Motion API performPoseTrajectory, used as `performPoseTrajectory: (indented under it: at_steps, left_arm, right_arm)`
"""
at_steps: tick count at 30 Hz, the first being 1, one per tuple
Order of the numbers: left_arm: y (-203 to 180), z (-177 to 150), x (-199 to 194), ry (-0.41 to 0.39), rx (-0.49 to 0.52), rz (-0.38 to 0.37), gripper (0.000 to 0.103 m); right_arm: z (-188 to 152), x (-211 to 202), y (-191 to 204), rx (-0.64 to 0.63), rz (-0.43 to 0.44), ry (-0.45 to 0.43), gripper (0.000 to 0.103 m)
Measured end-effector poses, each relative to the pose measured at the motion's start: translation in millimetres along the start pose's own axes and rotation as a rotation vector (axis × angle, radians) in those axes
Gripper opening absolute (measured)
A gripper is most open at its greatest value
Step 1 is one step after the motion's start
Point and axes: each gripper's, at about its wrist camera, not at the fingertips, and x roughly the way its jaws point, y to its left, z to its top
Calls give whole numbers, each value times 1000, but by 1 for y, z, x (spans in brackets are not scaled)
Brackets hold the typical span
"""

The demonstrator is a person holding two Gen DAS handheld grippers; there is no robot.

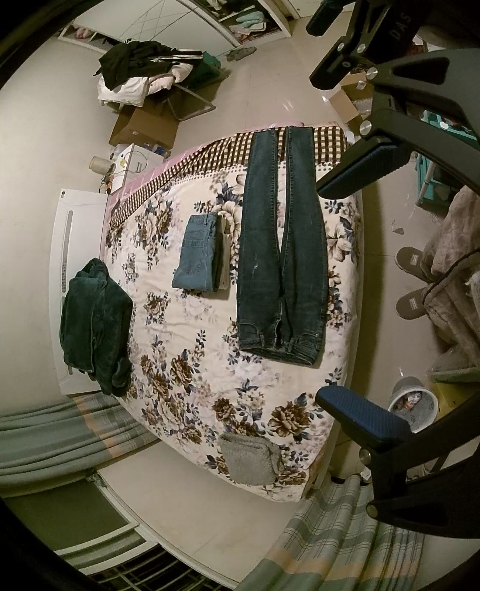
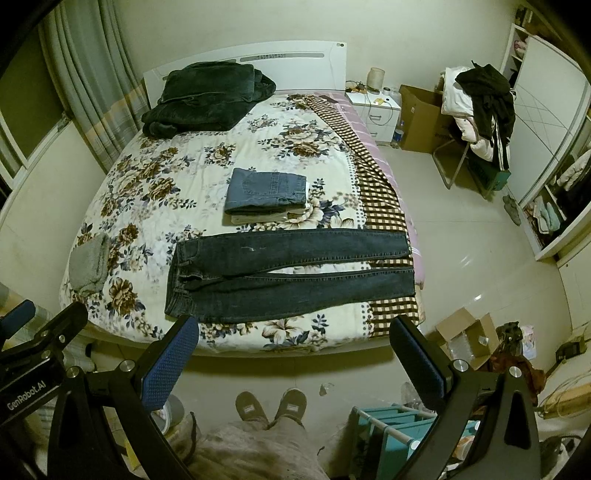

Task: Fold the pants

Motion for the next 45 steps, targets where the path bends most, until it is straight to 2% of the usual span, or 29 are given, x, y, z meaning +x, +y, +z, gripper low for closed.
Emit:
performPoseTrajectory:
  at_steps: [45]
  left_arm:
    - [6,-6,-1,8,-5,-6,103]
  right_arm:
    - [5,7,-3,3,4,14,103]
